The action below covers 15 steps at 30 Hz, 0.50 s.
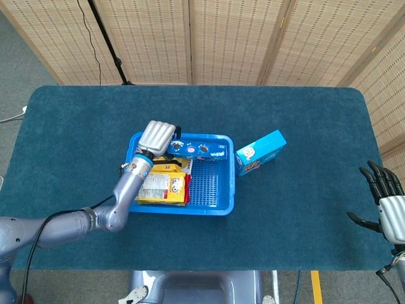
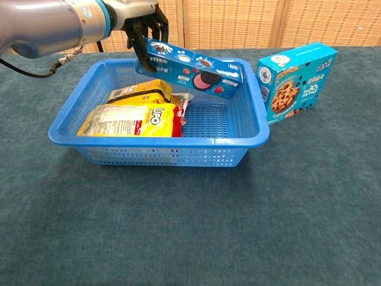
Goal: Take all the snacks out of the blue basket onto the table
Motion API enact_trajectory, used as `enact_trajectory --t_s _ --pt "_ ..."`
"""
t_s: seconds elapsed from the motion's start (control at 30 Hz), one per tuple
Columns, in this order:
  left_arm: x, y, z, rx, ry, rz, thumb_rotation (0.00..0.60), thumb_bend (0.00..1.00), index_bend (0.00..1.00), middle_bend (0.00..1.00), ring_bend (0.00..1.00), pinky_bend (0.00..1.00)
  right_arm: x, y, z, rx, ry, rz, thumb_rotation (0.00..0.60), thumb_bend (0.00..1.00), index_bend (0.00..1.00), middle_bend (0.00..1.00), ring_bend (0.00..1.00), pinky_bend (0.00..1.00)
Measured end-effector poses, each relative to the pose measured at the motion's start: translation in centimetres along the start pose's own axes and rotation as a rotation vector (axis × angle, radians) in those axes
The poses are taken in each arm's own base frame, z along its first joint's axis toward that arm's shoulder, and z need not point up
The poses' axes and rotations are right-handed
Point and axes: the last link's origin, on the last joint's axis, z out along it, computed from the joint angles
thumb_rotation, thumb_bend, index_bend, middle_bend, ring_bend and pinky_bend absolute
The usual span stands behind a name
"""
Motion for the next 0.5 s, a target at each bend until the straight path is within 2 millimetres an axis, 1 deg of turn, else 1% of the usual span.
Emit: enact_trajectory --t_s 0.1,0.2,0.23,0.3,0.33,0.4,0.5 --pt "2.2 -0.9 -0.9 -0.014 0.046 -0.045 0.600 0.22 0.70 0.57 0.53 0.61 0.0 -0.1 0.0 0.005 -0.001 -0.001 0.600 0.00 0.00 0.00 0.00 0.06" --pt "4.8 -3.0 -2.0 -0.003 0.109 -0.069 0.600 0.22 0.70 0.57 0.53 0.61 0.0 -0.2 -0.1 0.008 -0.001 0.000 0.600 0.00 0.00 0.00 0.00 0.06" --pt "5.8 -4.2 -2.5 0.011 0.136 -0.074 0.600 0.22 0.70 0.57 0.53 0.61 0.0 -0.2 -0.1 0.009 0.000 0.000 0.600 0.00 0.00 0.00 0.00 0.06" --pt "7.0 -6.2 -3.3 0.040 0.169 -0.083 0.600 0.22 0.70 0.57 0.53 0.61 0.0 -0.4 -0.2 0.015 0.001 0.003 0.600 0.00 0.00 0.00 0.00 0.06" --pt "7.7 -7.6 -3.8 0.063 0.184 -0.093 0.600 0.22 0.70 0.57 0.53 0.61 0.1 -0.5 -0.2 0.019 0.001 0.004 0.600 0.00 0.00 0.00 0.00 0.06" --pt "8.1 -9.4 -4.6 0.090 0.196 -0.119 0.600 0.22 0.70 0.57 0.53 0.61 0.1 -0.7 -0.3 0.027 0.002 0.006 0.600 0.00 0.00 0.00 0.00 0.06" --pt "7.8 -12.0 -5.5 0.133 0.198 -0.163 0.600 0.22 0.70 0.57 0.53 0.61 0.0 -0.9 -0.5 0.037 -0.003 0.006 0.600 0.00 0.00 0.00 0.00 0.06"
